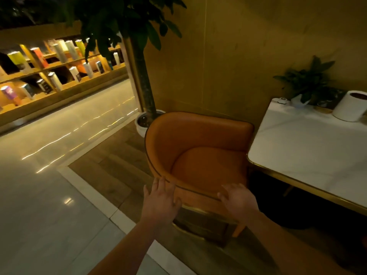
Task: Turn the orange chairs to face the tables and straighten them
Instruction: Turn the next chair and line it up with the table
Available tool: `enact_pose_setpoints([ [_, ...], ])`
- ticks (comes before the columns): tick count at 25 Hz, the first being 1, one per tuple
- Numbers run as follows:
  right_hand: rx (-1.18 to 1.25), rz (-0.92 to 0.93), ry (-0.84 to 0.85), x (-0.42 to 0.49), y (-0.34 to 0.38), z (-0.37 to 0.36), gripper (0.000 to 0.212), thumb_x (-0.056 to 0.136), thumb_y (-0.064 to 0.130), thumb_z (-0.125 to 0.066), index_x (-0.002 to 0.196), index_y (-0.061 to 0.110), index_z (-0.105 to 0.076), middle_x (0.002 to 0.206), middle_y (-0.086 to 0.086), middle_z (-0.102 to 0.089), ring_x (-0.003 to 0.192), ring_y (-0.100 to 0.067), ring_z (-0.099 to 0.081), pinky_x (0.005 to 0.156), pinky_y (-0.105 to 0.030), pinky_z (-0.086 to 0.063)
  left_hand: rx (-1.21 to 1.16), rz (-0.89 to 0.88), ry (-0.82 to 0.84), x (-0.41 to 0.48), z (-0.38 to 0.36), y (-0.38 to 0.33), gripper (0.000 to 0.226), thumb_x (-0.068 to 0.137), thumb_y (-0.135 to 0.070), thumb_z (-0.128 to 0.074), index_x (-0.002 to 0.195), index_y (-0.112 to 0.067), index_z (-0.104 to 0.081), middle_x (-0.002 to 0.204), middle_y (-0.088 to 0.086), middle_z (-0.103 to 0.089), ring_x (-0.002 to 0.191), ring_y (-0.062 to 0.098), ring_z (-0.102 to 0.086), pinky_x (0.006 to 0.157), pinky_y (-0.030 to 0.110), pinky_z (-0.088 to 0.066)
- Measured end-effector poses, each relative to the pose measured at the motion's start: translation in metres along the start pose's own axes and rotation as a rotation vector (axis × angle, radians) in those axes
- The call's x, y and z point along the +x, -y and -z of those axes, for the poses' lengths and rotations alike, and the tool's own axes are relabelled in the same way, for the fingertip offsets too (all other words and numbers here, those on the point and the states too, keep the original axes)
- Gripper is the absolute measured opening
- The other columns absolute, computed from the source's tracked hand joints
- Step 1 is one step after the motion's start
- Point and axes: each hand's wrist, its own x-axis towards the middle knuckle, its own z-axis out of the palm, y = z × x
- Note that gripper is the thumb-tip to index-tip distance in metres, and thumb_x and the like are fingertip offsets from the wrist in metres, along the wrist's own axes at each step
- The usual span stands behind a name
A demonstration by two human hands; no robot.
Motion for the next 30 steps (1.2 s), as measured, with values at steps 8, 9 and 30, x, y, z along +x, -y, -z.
enact_pose_setpoints([
  [8,0.087,-0.179,0.047,0.080,0.008,-0.070,0.038,0.100,0.050,-0.039,0.125,0.030,-0.059,0.125,0.005,-0.058,0.115,-0.017,-0.050,0.084,-0.034,-0.050,0.073,-0.142,0.070,0.112,-0.037,0.064,0.073,0.089,-0.065,-0.016,0.155,-0.034,-0.019,0.163,0.010,-0.022,0.153,0.034,-0.010,0.119,0.067,-0.016],
  [9,0.088,-0.208,0.044,0.089,0.007,-0.080,0.038,0.099,0.050,-0.039,0.125,0.030,-0.059,0.126,0.005,-0.058,0.116,-0.017,-0.050,0.084,-0.034,-0.049,0.078,-0.158,0.077,0.128,-0.043,0.070,0.073,0.090,-0.066,-0.014,0.156,-0.034,-0.020,0.163,0.010,-0.022,0.153,0.034,-0.010,0.119,0.067,-0.015],
  [30,-0.073,-0.547,-0.288,0.145,0.012,-0.214,0.049,0.094,0.053,-0.025,0.105,0.032,-0.068,0.101,0.008,-0.069,0.092,-0.018,-0.059,0.067,-0.030,-0.043,0.246,-0.463,-0.079,0.288,-0.173,0.150,0.065,0.093,-0.064,-0.028,0.139,-0.029,-0.058,0.148,0.012,-0.052,0.139,0.040,-0.041,0.114,0.069,-0.021],
])
